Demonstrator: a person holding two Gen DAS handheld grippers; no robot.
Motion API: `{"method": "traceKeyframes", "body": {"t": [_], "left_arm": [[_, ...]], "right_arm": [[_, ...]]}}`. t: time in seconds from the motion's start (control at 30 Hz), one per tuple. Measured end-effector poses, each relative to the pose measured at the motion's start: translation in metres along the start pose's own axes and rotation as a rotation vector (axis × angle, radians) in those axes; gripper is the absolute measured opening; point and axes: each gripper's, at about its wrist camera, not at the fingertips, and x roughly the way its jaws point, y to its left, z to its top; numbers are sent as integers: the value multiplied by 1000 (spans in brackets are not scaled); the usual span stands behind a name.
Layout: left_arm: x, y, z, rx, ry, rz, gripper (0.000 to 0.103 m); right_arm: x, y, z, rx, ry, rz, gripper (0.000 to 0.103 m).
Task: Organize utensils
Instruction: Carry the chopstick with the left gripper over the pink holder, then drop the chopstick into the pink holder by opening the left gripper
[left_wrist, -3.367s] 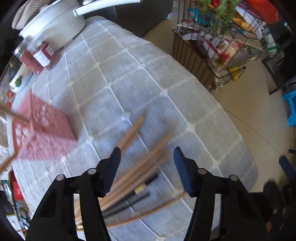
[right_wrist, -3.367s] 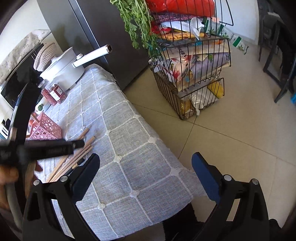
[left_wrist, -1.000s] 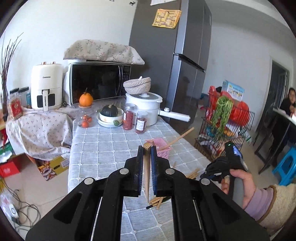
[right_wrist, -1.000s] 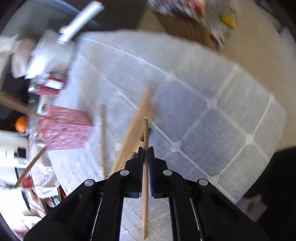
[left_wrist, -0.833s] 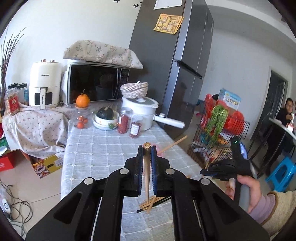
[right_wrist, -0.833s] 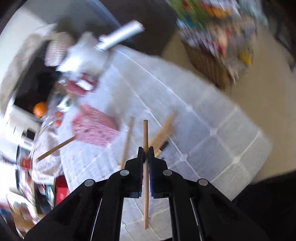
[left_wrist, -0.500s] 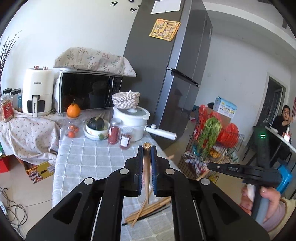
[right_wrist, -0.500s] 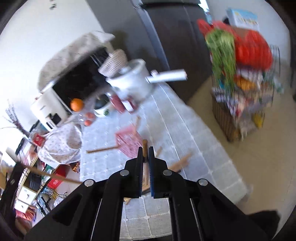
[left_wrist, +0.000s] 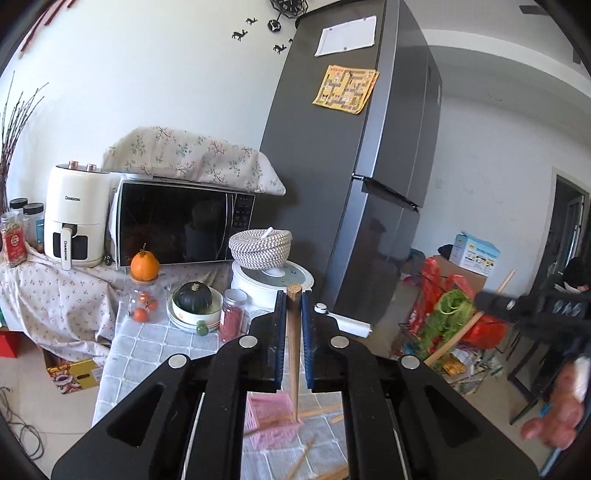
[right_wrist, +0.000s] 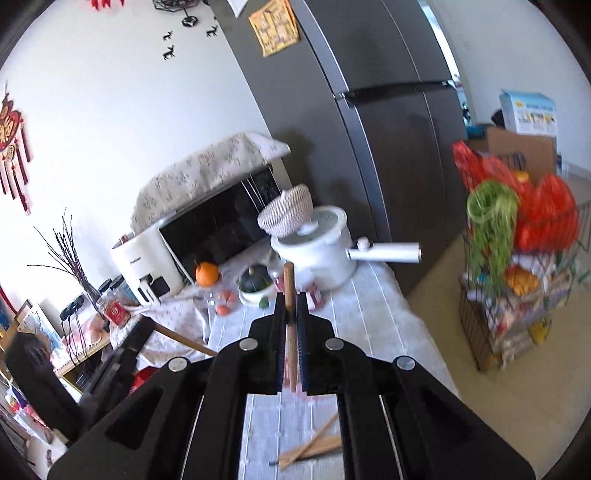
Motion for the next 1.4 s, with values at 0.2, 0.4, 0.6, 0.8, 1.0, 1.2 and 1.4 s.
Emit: {"method": "traceKeyframes", "body": {"t": [0.2,0.4,0.6,0.8,1.0,1.2,1.4], "left_arm": [[51,5,-6,29,63,43,7],[93,21,-35,-3,179,48,9],[63,26,-16,-33,96,60,12],[51,39,-6,-70,62,87,16],[60,50,-11,-84,94,110,18],[54,45,-15,-47,93,129,21],[48,31,-19,-23,100,119,24]], "right_arm": [[42,3,16,-40,2,11,6],[84,6,6,-80,28,24,6],[109,9,-3,-102,46,19,6],[133,12,-12,-104,71,18,6],[161,16,-40,-132,87,36,6],[154,17,-49,-141,60,37,14],[127,15,-51,-168,17,-8,16]]}}
